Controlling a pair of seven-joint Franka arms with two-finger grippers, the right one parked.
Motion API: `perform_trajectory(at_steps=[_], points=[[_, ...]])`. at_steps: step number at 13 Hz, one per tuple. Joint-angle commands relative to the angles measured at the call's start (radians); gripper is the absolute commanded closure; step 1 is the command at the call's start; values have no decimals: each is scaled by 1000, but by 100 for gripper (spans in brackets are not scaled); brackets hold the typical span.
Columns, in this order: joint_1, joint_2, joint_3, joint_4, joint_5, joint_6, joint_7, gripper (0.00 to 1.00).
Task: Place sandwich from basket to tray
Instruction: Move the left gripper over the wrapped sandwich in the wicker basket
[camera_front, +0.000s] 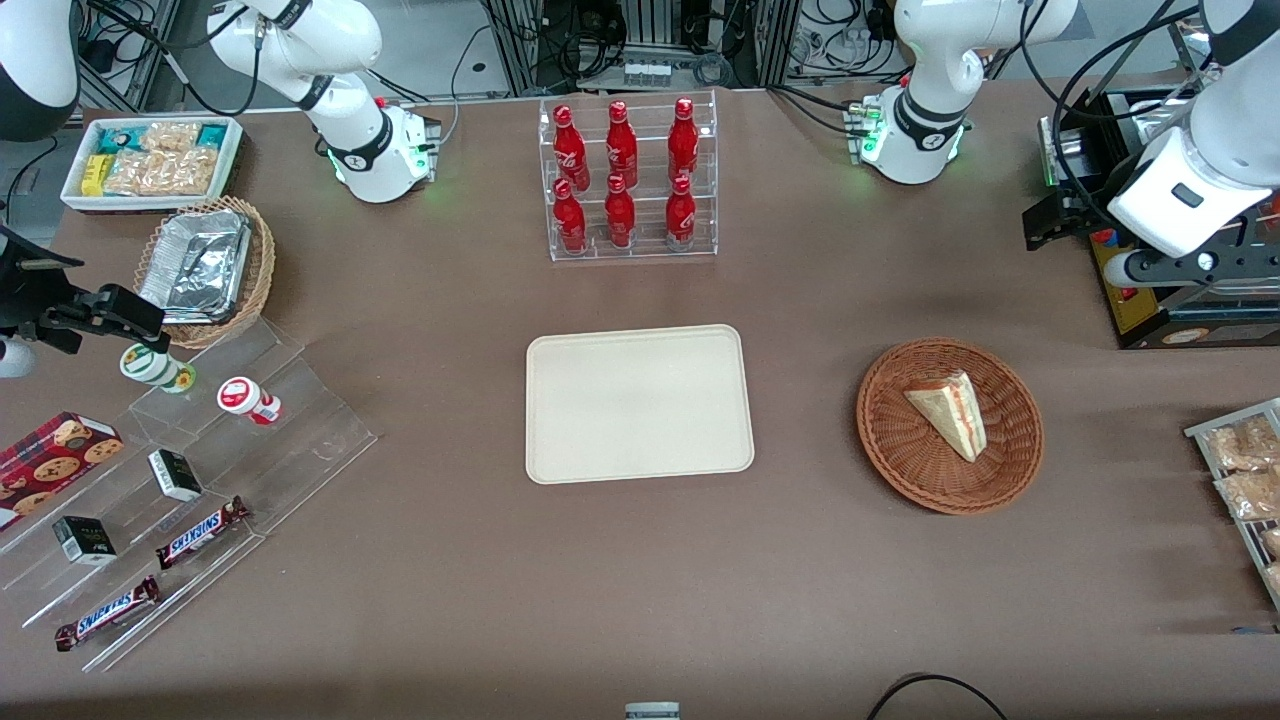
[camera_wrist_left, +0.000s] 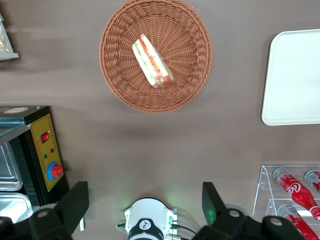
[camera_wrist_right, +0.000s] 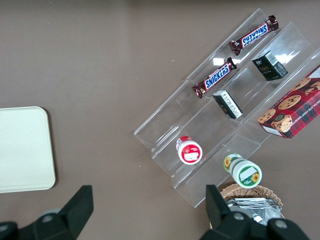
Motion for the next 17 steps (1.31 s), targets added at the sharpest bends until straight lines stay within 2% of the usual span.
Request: perform_trajectory(at_steps=[1, 6, 17], points=[[-17, -10, 19, -17, -22, 9, 13, 0], [-23, -7, 19, -126, -22, 118, 61, 0], [-14, 5, 22, -581, -8, 722, 61, 0]])
